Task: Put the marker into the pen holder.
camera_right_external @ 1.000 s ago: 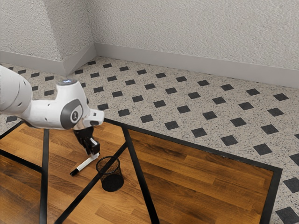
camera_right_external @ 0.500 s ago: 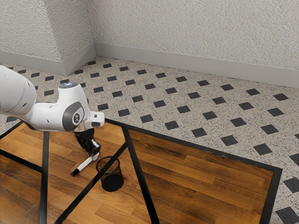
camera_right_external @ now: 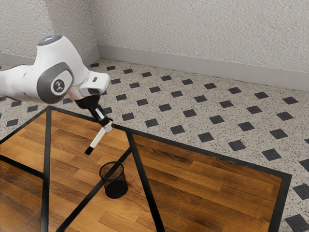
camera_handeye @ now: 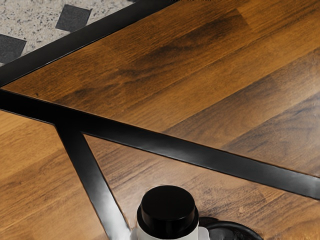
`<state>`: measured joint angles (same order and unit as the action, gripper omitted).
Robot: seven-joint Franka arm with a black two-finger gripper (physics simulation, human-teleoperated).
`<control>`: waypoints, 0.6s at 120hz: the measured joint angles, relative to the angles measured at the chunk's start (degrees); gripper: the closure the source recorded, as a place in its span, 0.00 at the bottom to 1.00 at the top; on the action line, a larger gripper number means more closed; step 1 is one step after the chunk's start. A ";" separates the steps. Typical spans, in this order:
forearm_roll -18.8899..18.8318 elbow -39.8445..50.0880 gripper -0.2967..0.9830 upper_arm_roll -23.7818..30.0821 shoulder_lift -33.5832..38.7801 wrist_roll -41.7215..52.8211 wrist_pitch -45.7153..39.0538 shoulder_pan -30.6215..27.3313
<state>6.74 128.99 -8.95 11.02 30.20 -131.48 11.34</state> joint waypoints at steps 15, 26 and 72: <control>-0.12 0.18 0.85 1.91 1.36 2.53 2.06 1.69; -0.18 1.54 0.84 2.28 2.30 4.58 2.88 2.54; 1.10 0.40 0.81 2.45 -3.03 11.58 3.71 4.56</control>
<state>7.84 129.39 -6.50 7.99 41.78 -127.77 15.90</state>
